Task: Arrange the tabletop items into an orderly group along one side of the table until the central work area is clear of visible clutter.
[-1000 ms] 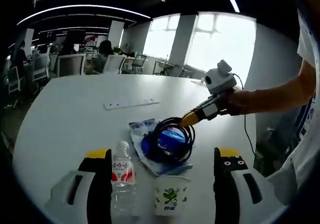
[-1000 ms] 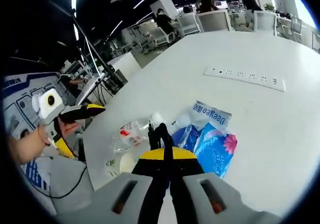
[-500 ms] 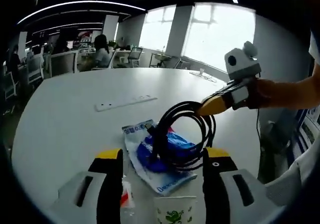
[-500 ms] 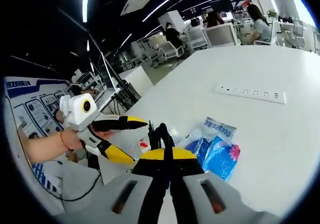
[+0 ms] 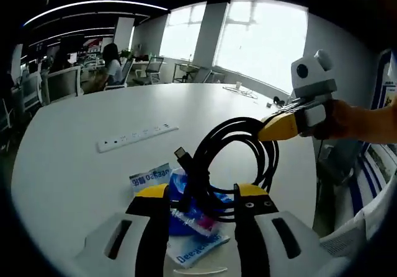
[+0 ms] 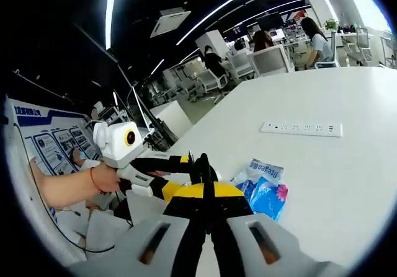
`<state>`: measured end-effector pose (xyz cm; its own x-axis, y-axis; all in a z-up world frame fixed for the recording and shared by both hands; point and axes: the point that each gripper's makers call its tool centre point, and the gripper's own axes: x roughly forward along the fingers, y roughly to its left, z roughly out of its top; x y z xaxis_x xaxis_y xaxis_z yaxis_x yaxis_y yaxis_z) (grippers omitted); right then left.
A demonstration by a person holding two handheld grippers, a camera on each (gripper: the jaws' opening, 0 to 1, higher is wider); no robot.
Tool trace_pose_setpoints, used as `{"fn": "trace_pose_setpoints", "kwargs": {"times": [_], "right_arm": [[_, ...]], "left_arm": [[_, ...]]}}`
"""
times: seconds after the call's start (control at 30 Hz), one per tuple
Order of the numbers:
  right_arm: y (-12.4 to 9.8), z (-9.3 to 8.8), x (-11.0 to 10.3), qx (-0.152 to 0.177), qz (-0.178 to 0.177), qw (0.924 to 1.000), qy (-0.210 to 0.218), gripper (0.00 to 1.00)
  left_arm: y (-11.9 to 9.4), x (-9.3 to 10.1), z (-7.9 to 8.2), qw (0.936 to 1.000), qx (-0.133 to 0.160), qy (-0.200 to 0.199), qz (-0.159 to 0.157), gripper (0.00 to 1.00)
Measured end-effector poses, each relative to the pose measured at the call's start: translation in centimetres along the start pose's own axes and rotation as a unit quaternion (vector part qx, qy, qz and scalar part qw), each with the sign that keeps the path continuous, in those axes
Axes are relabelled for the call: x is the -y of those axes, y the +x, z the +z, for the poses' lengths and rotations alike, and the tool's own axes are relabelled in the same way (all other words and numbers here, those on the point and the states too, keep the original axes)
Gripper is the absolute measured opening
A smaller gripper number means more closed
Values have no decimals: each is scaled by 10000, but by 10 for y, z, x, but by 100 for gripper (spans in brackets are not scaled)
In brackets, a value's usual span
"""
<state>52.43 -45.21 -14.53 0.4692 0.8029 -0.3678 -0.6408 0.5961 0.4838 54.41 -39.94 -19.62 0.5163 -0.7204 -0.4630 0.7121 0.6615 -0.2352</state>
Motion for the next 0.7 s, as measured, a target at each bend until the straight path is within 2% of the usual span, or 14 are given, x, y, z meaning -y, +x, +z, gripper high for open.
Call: {"fn": "trace_pose_setpoints", "kwargs": {"times": [0.33,0.47,0.6,0.7], "right_arm": [[-45,0,18,276,-224,9993,135,0],[-64,-2,26,388,-335,9985,202,0],[-81,-4,34,459,-434,9976,275,0],[-94,-4,42,499,-523,9970,290,0]], "left_arm": [[26,33,20,9994,-4,285,-205,29],[40,52,28,9975,-33,636,-320,25],[56,70,34,9952,-76,864,-444,16],[68,82,37,9941,-141,954,-502,16]]}}
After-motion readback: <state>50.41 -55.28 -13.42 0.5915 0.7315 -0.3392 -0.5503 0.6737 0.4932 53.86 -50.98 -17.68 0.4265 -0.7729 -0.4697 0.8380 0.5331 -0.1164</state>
